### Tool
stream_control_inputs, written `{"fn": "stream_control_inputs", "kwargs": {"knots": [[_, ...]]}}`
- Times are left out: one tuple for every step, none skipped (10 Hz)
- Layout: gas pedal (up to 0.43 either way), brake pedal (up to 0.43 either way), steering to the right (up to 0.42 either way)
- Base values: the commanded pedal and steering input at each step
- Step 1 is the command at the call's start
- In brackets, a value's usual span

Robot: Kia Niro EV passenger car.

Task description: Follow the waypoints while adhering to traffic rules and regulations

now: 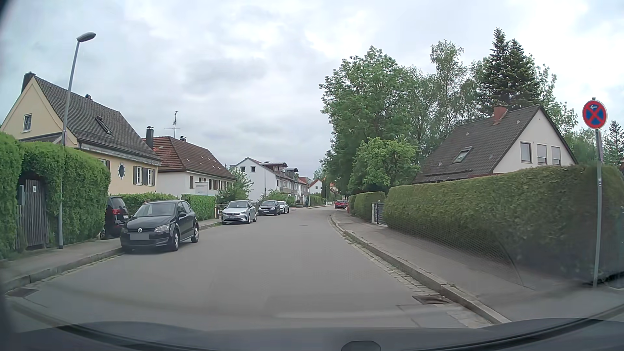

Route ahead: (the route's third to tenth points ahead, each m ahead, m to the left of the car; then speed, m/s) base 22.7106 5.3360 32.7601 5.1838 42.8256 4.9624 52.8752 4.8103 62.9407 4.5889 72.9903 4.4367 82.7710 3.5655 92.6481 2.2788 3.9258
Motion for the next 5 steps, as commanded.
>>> {"fn": "stream_control_inputs", "kwargs": {"knots": [[0.169,0.000,-0.079],[0.169,0.000,-0.091],[0.157,0.000,-0.095],[0.157,0.000,-0.089],[0.157,0.000,-0.070]]}}
